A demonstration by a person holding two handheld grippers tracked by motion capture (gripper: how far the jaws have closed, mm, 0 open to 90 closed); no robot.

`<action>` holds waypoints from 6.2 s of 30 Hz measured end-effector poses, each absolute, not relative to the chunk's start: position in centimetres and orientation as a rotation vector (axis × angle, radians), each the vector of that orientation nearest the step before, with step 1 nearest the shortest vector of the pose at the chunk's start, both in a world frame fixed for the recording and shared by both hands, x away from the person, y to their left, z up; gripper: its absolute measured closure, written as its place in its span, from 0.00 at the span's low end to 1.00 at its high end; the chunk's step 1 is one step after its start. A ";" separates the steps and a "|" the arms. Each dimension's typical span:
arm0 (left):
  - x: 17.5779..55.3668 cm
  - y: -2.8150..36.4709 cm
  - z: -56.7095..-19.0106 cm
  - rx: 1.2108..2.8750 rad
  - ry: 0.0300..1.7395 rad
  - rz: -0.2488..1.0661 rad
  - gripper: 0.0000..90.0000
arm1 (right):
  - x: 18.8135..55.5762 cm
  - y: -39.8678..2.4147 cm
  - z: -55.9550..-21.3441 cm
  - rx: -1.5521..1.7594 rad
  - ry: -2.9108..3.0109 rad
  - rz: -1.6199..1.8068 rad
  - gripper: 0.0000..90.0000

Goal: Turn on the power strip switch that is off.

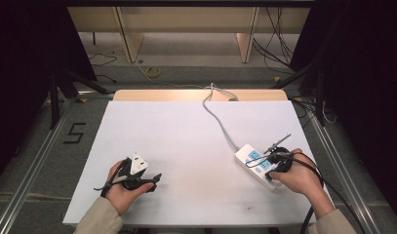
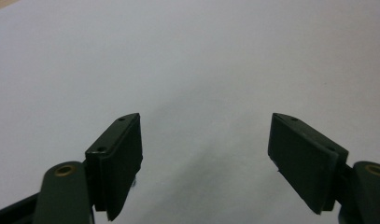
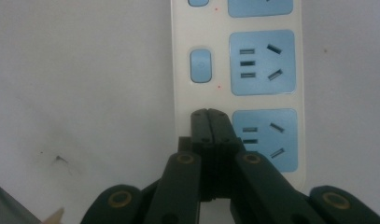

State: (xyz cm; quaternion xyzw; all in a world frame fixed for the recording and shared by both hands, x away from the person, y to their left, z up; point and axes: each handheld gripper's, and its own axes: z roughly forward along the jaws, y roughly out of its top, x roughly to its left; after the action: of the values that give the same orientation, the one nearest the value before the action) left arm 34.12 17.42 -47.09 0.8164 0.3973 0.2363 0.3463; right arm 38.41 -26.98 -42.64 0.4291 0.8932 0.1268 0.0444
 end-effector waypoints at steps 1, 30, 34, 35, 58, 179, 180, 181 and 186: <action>34.1 17.4 -47.1 2.118 1.031 0.613 0.29 | 38.4 -27.0 -42.7 1.317 2.728 0.385 1.00; 34.1 17.4 -47.1 2.119 1.028 0.614 0.29 | 38.4 -26.8 -42.7 1.317 2.723 0.375 1.00; 34.1 17.4 -47.1 2.119 1.028 0.615 0.29 | 38.4 -26.9 -42.7 1.321 2.723 0.376 1.00; 34.1 17.4 -47.1 2.120 1.028 0.614 0.29 | 38.4 -26.9 -42.7 1.322 2.723 0.377 1.00; 34.1 17.3 -47.1 2.121 1.026 0.615 0.29 | 38.4 -26.9 -42.8 1.339 2.729 0.367 1.00; 33.7 16.4 -47.0 2.135 0.987 0.586 0.29 | 35.1 -24.7 -44.3 0.914 2.582 1.103 0.86; 33.7 16.4 -47.0 2.135 0.987 0.586 0.29 | 35.0 -24.7 -44.4 0.912 2.586 1.109 0.84; 33.7 16.4 -47.0 2.134 0.987 0.586 0.29 | 35.0 -24.6 -44.5 0.911 2.584 1.119 0.83; 33.6 16.3 -47.1 2.134 0.986 0.585 0.29 | 34.7 -24.3 -44.9 0.896 2.570 1.144 0.78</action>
State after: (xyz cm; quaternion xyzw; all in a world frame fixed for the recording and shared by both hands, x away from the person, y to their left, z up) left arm 33.62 16.35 -47.06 0.8246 0.3808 0.2262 0.3519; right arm 34.73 -24.33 -44.92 0.3020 0.8667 0.3857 0.0944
